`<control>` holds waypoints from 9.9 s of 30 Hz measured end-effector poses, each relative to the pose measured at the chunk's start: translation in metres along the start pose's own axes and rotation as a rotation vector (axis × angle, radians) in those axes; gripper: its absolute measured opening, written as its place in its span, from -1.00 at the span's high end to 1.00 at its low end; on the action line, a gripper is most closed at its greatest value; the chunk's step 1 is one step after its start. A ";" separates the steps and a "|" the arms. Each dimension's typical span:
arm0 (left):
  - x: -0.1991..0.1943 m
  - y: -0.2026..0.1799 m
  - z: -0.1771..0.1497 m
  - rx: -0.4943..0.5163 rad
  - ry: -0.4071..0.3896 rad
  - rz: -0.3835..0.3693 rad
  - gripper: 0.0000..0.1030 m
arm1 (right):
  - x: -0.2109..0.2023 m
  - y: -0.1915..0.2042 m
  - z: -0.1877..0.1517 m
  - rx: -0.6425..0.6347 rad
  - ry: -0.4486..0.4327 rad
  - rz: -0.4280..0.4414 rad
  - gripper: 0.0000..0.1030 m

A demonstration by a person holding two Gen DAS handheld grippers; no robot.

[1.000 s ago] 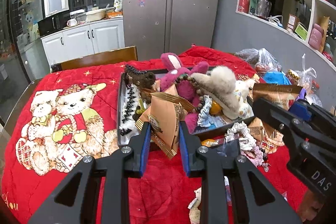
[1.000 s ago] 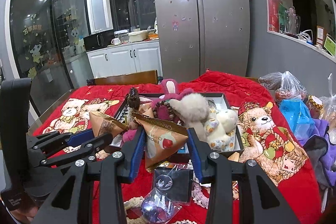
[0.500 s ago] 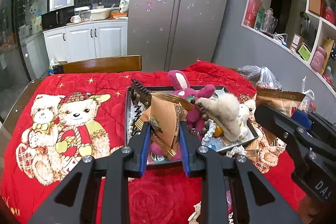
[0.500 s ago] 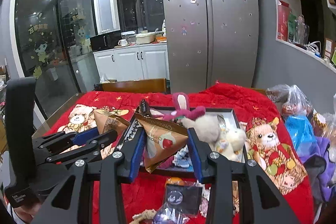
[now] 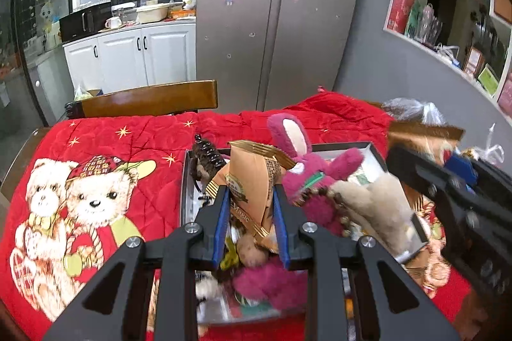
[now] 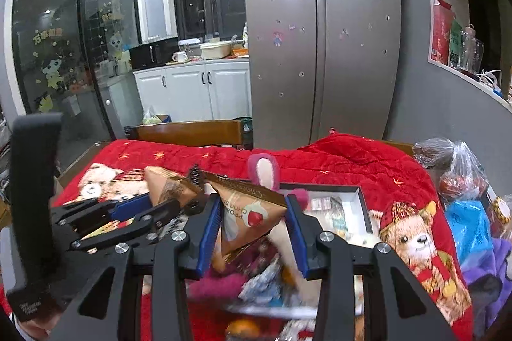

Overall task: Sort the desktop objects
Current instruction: 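Carry both gold candies over the black box with both tools, then lower the candies into the black box and open both tools, then withdraw both tools from the box toward the items in front of it, then grasp the cream beaded bracelet with the left tool while the right tool grasps a gold candy, then carry the cream bracelet and gold candy over the black box with both tools, then lower both items into the box and open both tools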

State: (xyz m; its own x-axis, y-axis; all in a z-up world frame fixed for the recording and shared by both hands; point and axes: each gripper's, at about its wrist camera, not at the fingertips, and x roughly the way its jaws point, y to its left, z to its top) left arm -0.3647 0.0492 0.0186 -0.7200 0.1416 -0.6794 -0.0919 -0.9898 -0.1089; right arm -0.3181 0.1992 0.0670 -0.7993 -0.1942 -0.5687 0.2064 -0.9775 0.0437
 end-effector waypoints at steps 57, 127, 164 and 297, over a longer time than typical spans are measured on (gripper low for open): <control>0.019 0.010 -0.007 0.002 -0.032 -0.054 -0.37 | 0.074 -0.031 -0.009 0.052 0.101 -0.005 -0.28; -0.103 -0.040 -0.167 0.047 0.006 -0.114 -0.87 | -0.097 -0.053 -0.102 -0.088 -0.029 -0.103 -0.51; -0.046 -0.051 -0.205 0.100 0.196 -0.069 -0.99 | 0.019 -0.112 -0.153 0.074 0.245 -0.116 -0.06; 0.017 0.010 -0.054 0.089 -0.013 0.034 0.72 | 0.050 -0.019 -0.066 -0.041 0.189 0.165 0.40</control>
State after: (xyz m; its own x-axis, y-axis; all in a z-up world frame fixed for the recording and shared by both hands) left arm -0.3409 0.0424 -0.0333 -0.7322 0.1087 -0.6723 -0.1280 -0.9915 -0.0209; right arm -0.3254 0.2135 -0.0165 -0.6340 -0.3286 -0.7001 0.3511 -0.9289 0.1181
